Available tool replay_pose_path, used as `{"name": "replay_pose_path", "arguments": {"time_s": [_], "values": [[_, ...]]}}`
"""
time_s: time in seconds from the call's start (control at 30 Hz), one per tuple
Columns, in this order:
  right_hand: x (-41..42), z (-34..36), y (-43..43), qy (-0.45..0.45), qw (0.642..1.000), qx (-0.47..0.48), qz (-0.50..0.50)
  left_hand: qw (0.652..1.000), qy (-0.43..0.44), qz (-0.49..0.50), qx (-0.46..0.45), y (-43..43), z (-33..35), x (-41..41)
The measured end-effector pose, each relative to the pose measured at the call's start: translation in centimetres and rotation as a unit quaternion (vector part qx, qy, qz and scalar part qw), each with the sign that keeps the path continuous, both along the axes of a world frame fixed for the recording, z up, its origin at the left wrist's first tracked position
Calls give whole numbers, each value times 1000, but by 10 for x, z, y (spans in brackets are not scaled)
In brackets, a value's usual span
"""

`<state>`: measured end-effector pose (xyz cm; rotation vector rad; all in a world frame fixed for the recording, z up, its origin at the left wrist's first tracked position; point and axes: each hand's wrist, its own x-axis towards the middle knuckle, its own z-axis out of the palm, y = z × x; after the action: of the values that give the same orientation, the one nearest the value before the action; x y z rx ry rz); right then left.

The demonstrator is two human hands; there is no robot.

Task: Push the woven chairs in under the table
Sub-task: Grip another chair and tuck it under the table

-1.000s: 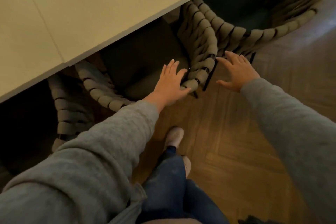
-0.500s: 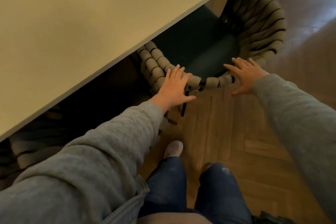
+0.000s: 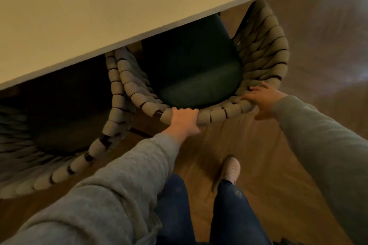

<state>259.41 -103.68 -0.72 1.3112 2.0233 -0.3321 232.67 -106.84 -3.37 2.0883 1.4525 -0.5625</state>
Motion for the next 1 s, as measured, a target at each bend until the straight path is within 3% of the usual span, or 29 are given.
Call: {"name": "replay_pose_path", "arguments": {"time_s": [0.23,0.47,0.67,1.0], "values": [[30,-22,38,0,996,22,89,994,94,23,47,5,-7,24],[35,-28,35,5,994,43,96,996,74,33,40,6,-2,29],[49,-29,13,-18,995,-22,93,998,60,28,16,-24,4,46],[107,-31,-24,-19,997,10,79,999,40,0,32,-47,12,98]]}}
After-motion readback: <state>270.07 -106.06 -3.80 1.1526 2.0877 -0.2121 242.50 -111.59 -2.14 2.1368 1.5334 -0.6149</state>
